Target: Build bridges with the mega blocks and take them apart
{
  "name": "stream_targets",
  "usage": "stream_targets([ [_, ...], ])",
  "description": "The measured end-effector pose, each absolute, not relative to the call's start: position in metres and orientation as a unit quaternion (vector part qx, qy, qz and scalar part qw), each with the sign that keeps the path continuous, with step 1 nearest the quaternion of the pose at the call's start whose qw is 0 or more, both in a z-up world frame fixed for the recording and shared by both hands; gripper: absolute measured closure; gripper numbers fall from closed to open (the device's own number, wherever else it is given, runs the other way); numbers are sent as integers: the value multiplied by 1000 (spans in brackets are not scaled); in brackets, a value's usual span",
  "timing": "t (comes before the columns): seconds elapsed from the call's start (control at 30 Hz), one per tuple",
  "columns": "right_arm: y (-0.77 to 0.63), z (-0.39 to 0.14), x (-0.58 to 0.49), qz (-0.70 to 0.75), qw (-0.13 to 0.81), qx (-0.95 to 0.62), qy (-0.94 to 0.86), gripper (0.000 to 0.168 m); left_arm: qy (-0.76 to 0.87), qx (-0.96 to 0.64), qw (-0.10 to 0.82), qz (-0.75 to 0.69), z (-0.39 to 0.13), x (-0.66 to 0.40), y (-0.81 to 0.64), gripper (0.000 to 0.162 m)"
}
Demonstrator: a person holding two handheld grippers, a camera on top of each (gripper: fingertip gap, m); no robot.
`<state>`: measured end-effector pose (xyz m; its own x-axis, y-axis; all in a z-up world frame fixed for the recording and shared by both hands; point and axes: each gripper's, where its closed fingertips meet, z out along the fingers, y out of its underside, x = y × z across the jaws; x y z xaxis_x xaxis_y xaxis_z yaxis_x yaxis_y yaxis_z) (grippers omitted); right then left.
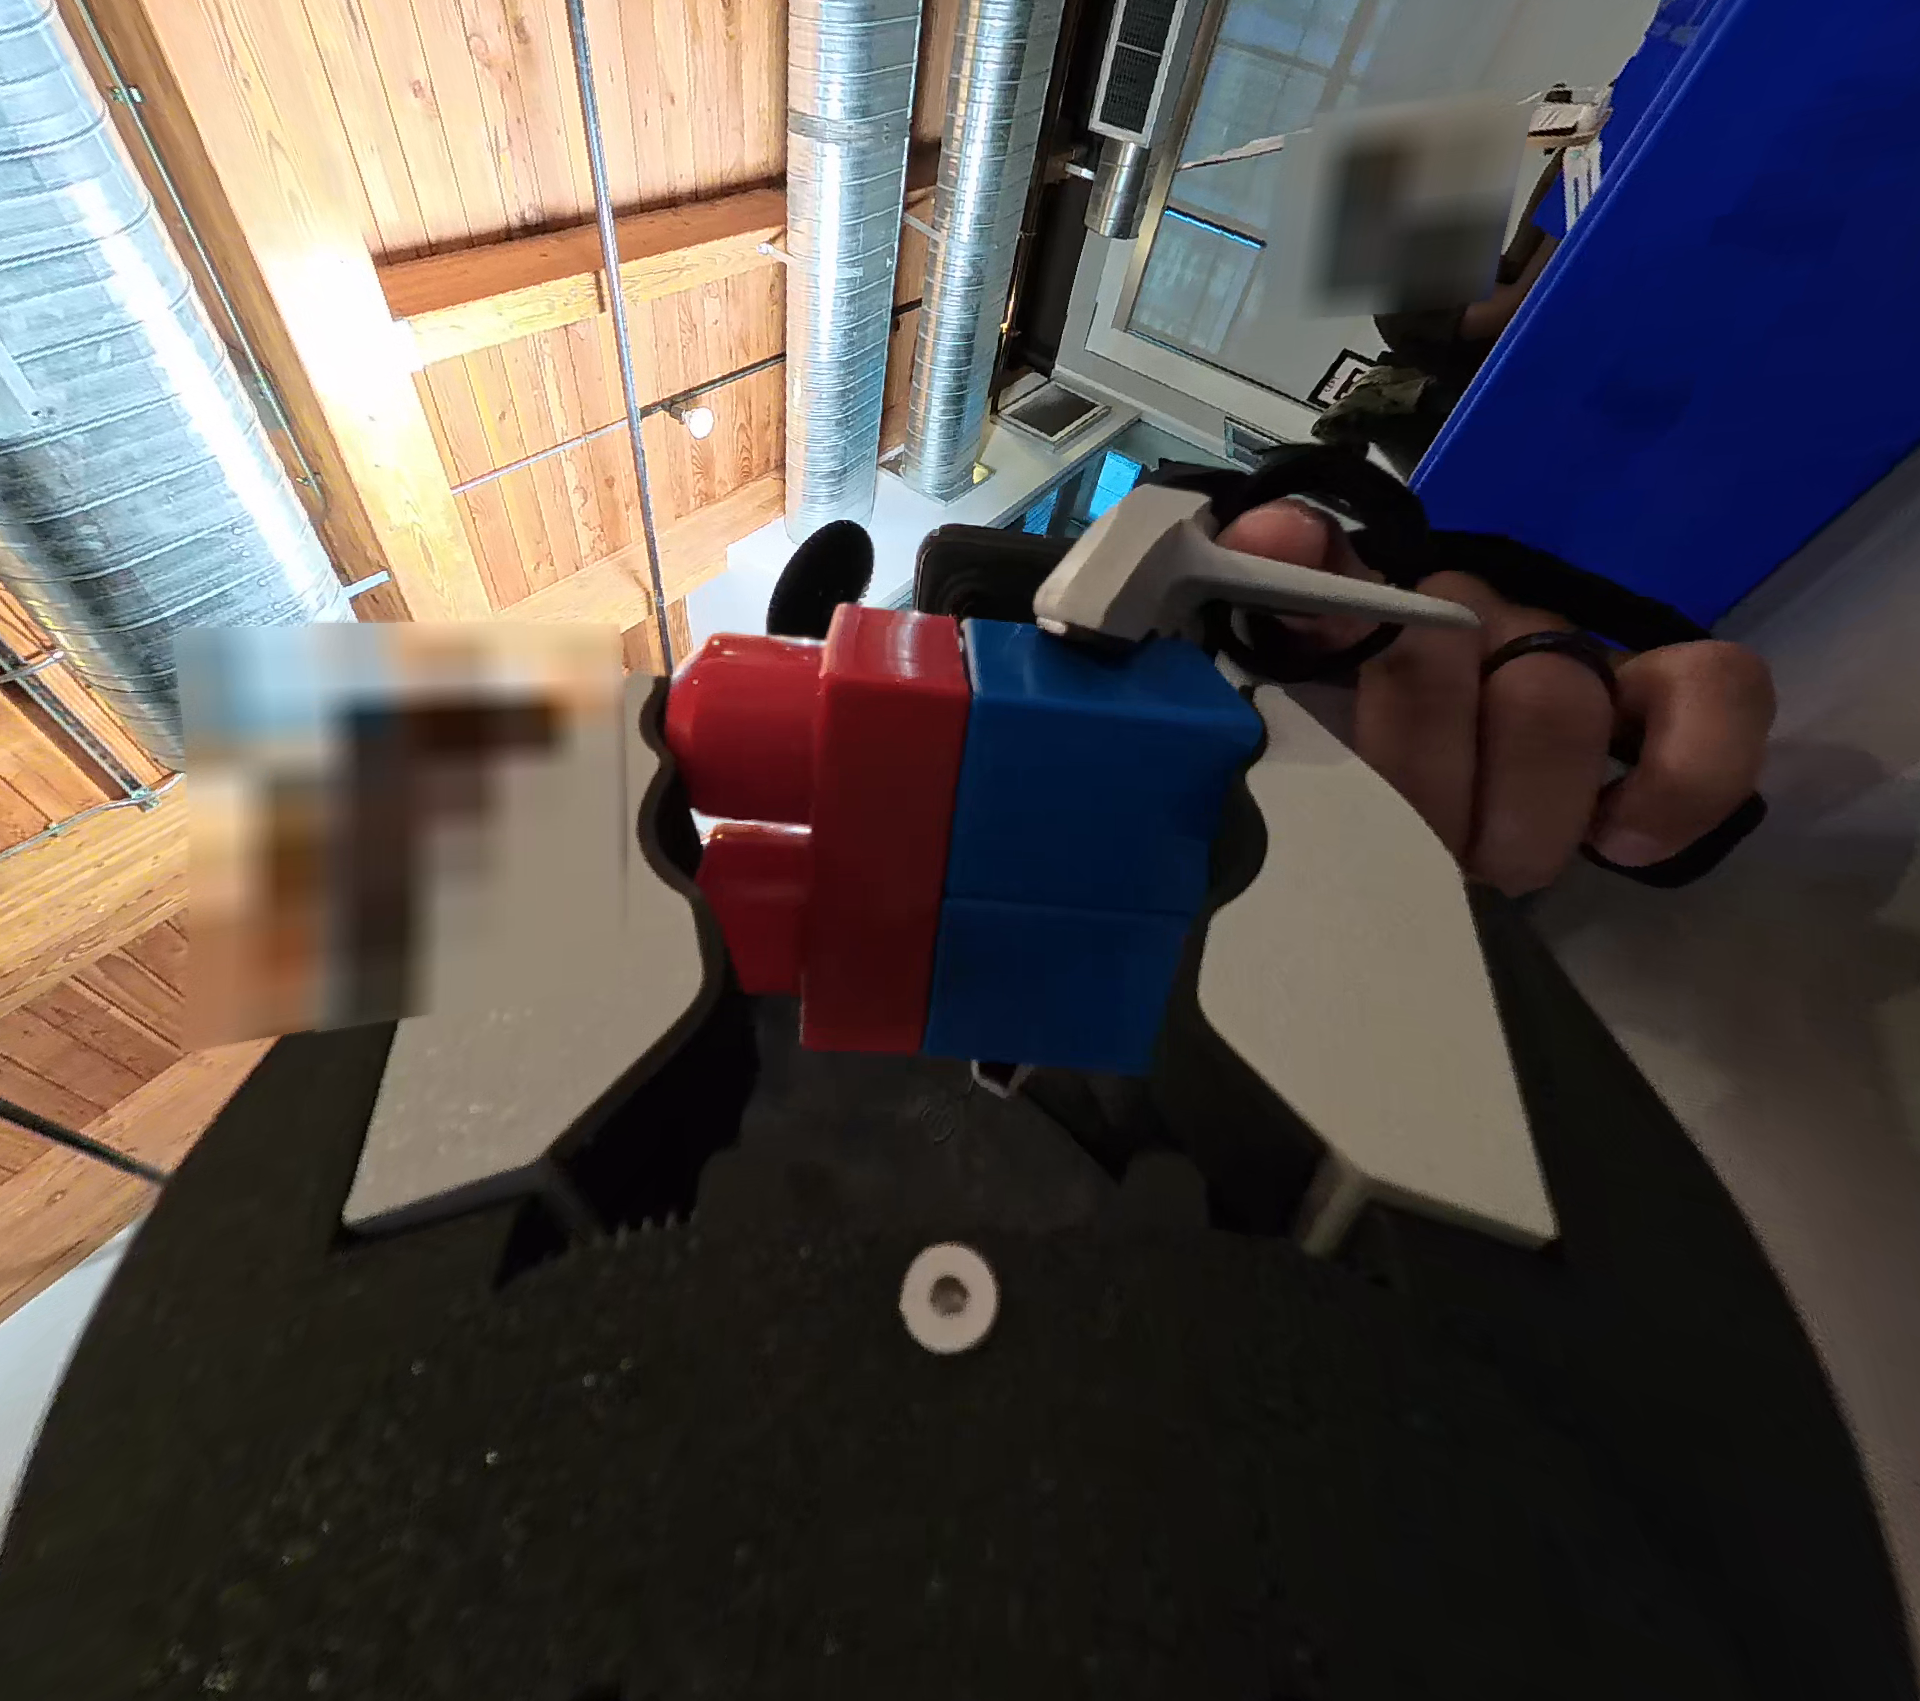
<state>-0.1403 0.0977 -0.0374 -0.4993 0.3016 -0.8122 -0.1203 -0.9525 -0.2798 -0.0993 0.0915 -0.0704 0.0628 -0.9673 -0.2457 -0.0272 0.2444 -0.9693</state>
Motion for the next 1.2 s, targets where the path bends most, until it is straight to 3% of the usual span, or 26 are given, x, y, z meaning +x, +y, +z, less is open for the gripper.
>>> stream_targets([
  [0.4,98,-35,-140,848,147,-504,-71,69,538,-459,590,-388,-67,-99,93,87],
  [0.47,96,-36,-139,851,145,-501,-64,60,526,-460,601,-389,-61,-103,98,87],
  [1.2,75,-35,-141,865,76,-483,-112,68,526,-452,597,-404,-64,-101,94,87],
])
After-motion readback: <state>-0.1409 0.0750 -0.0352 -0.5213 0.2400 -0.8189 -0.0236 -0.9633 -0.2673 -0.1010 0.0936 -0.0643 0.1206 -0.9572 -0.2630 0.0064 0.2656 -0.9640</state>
